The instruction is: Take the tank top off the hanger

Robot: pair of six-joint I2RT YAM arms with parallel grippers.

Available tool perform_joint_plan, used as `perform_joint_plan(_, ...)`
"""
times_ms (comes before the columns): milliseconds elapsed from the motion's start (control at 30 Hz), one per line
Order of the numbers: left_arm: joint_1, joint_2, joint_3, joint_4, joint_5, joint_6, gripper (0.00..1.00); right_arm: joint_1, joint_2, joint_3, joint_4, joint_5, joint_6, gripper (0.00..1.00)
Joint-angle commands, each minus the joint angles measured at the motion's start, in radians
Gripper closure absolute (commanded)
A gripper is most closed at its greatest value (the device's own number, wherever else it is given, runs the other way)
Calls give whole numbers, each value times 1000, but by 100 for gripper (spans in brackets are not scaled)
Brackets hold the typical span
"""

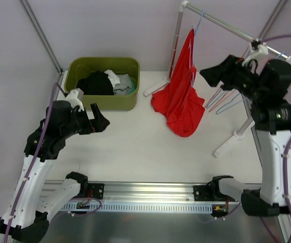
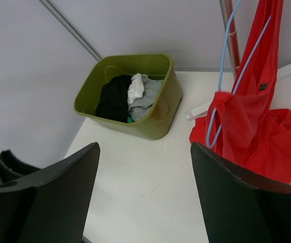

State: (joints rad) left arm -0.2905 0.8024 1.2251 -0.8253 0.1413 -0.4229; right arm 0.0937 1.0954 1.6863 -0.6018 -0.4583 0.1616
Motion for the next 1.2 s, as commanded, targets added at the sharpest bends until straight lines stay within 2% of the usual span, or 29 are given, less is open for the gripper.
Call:
perform_joint_plan(0,-9,-129,-127,-3,-5,58,1,84,171,146,36,181,-100,23)
perform_joint_plan(100,-9,-224,-199,14,-29,85,1,188,341,280,2,356,-212,23)
perform_joint_plan(200,-9,-281,-263,61,-74,85,1,198,473,352,-24,493,-252,21)
perform_joint_plan(333,-9,-299,-367,118,-81,66,1,204,599,444,-33,549,-295,24)
perform_joint_plan(433,-9,-290,-366,130,-49,76,1,205,670,487,-46,578,-326,27)
perform_joint_plan(533,-9,-301,-378,135,-48,73,1,207,698,500,-32,566,-320,44)
perform_joint_plan(567,-9,-304,-384,135,-37,70,1,207,710,506,-29,560,-312,56)
perform_joint_plan(667,-9,-304,-391,141,-26,73,1,213,713,510,-1,556,-286,74)
perform_joint_plan(733,-9,-289,-391,144,-16,76,1,222,712,515,14,575,-274,78)
perform_joint_plan(867,-9,-270,-391,144,3,79,1,233,704,516,17,615,-263,99)
perform_joint_plan(1167,-16,-262,-395,146,14,81,1,239,607,512,31,619,-215,100)
